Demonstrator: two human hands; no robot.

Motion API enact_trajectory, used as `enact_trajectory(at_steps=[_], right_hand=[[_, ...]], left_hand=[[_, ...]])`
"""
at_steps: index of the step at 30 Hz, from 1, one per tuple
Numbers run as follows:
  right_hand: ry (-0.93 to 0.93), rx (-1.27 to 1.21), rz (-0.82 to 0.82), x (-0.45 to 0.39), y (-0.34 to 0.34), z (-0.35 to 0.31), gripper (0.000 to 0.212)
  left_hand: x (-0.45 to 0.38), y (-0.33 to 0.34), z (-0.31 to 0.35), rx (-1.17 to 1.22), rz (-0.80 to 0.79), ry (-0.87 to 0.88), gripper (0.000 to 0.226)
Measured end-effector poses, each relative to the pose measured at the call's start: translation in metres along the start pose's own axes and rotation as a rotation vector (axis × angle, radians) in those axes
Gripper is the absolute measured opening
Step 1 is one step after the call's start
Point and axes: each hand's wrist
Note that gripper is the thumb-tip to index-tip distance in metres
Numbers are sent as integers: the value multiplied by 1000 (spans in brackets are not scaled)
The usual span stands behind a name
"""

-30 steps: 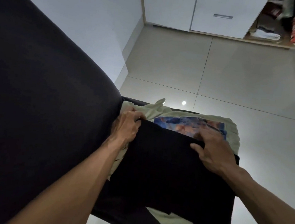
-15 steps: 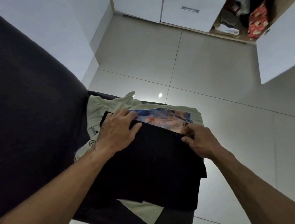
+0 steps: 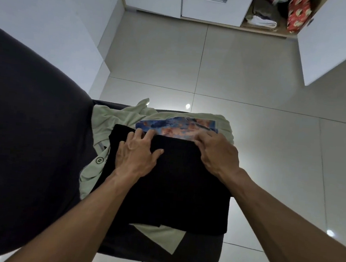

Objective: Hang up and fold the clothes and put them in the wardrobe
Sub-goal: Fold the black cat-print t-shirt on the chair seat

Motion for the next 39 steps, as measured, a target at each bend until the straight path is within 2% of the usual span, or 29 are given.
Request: enact_trajectory(at_steps=[3, 5, 8, 10, 13, 17, 22, 25, 27, 30, 32, 36, 39], right_hand=[[197, -91, 33, -12, -6, 7, 19], [363, -139, 77, -22, -13, 17, 26], [383, -141, 122, -25, -19, 25, 27], [284, -136, 112, -17, -16, 23, 17], [40, -27, 101, 9, -1, 14, 35], [-376, 135, 78, 71, 26, -7, 33], [-633, 200, -107, 140, 56, -18, 43], [-571, 182, -49, 147, 66, -17, 30], [-498, 78, -13, 146, 66, -20, 16], [-394, -136, -64, 143, 59, -27, 9], [-284, -292, -127, 140, 50, -30, 8], [-108, -630, -218, 133, 31, -38, 17], [11, -712, -228, 124, 23, -39, 21]], left_hand=[[-2, 1, -2, 19, -7, -4, 55], [-4, 0, -4, 59, -19, 0, 55], [1, -3, -9, 129, -12, 38, 54], [14, -4, -18, 150, 25, 50, 49], [41, -5, -33, 84, 105, 155, 29], [87, 0, -44, 0, -10, 241, 48], [143, 15, -49, -58, -107, 250, 64], [158, 23, -49, -117, -69, 283, 66], [164, 30, -47, -154, -28, 285, 54], [171, 34, -41, -136, 49, 242, 36], [173, 32, -37, -114, 108, 224, 34], [166, 24, -26, -43, 152, 192, 47], [151, 15, -24, 95, 215, 109, 20]])
Point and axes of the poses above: each hand's wrist, its own x-axis away from the middle knuckle, its own y-axis out of the palm, z = x × y, and after that the axes turned 11 degrees about y, right-handed
